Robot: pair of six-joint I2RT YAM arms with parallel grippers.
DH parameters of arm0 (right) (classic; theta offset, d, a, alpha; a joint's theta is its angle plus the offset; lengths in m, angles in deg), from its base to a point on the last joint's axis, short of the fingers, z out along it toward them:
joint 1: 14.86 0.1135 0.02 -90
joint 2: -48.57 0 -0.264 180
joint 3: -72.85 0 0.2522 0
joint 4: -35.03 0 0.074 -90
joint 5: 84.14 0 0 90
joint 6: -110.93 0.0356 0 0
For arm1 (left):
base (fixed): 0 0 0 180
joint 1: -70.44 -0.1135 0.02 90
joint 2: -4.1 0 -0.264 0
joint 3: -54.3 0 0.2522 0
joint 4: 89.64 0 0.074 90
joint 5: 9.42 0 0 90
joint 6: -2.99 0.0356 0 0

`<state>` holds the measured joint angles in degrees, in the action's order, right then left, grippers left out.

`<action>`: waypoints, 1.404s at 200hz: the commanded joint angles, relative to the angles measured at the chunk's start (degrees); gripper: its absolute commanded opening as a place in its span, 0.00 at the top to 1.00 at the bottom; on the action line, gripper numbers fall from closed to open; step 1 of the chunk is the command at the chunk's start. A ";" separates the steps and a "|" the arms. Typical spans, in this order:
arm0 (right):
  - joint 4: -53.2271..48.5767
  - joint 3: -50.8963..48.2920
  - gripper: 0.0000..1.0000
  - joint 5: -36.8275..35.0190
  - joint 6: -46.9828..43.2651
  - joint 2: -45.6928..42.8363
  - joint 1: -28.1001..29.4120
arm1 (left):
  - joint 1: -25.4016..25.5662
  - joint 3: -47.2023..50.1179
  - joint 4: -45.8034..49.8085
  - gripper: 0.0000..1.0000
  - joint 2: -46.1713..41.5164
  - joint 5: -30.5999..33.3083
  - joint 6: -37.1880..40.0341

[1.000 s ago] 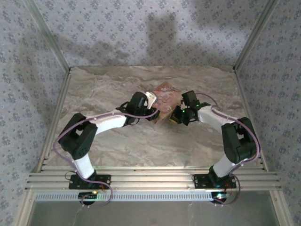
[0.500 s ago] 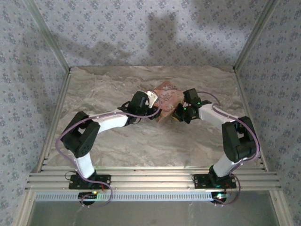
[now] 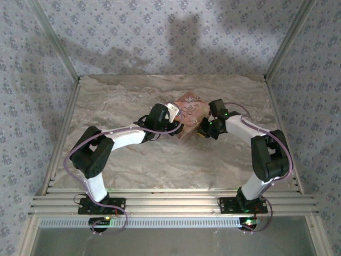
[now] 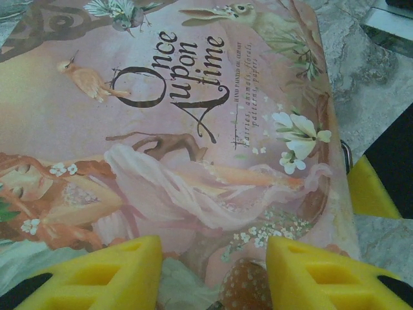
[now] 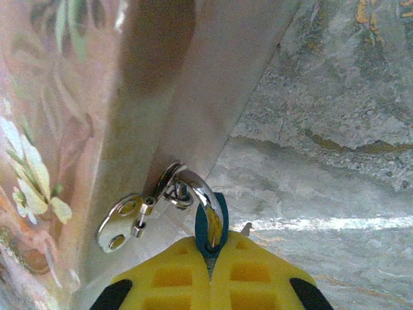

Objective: Unlock the padlock with the key

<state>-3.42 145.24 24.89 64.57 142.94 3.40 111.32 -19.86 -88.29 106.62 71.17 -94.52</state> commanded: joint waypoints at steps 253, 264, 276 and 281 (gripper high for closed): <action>0.79 0.54 1.00 -6.95 -0.89 0.17 -3.53 | -0.56 8.08 -3.79 0.54 1.39 -2.97 -6.63; 1.86 0.61 1.00 -6.40 -0.36 -0.05 -3.60 | -0.57 8.37 -4.20 0.54 0.95 -3.08 -6.90; 2.90 0.61 1.00 -5.85 -0.09 -0.37 -3.52 | -0.54 8.56 -4.41 0.54 0.46 -3.54 -7.12; 3.12 0.68 1.00 -5.72 0.05 -0.45 -3.53 | -0.59 8.70 -4.55 0.54 0.15 -3.67 -7.24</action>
<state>-1.15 144.21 17.65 65.42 143.40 0.28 111.19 -14.11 -100.22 106.27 69.18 -99.07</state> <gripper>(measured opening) 0.046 0.465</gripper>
